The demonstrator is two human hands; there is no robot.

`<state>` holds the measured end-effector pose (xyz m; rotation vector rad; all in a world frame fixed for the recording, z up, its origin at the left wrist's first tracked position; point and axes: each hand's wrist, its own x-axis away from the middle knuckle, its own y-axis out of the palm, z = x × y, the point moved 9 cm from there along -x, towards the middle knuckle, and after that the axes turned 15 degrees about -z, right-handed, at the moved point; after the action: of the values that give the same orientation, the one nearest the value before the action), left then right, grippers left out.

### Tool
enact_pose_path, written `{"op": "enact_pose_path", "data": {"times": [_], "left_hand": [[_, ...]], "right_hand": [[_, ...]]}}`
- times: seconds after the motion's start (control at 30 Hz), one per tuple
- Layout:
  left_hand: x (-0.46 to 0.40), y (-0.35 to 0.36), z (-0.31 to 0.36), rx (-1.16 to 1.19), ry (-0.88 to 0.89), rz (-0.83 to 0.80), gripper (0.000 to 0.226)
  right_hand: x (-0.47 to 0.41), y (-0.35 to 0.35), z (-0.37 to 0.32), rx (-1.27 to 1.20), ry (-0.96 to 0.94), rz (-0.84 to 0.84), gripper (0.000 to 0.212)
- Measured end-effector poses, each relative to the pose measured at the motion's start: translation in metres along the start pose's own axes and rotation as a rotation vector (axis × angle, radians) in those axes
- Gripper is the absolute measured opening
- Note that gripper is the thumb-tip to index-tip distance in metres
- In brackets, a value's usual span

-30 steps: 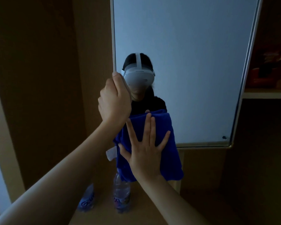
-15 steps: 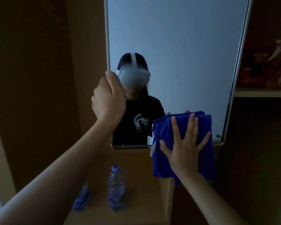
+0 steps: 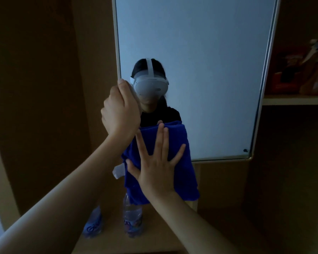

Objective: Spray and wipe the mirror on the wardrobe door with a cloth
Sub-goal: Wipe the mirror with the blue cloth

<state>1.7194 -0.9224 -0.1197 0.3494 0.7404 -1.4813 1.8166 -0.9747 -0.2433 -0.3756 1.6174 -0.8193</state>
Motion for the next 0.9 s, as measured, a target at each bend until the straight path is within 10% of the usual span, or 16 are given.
{"op": "enact_pose_path", "data": {"times": [0.53, 0.9], "left_hand": [[0.000, 0.002, -0.003, -0.022, -0.027, 0.024, 0.052], [0.004, 0.003, 0.002, -0.056, -0.038, 0.037, 0.052]], "right_hand": [[0.003, -0.024, 0.152, -0.009, 0.171, 0.068, 0.079], [-0.099, -0.114, 0.113, -0.080, 0.177, 0.177, 0.080]]}}
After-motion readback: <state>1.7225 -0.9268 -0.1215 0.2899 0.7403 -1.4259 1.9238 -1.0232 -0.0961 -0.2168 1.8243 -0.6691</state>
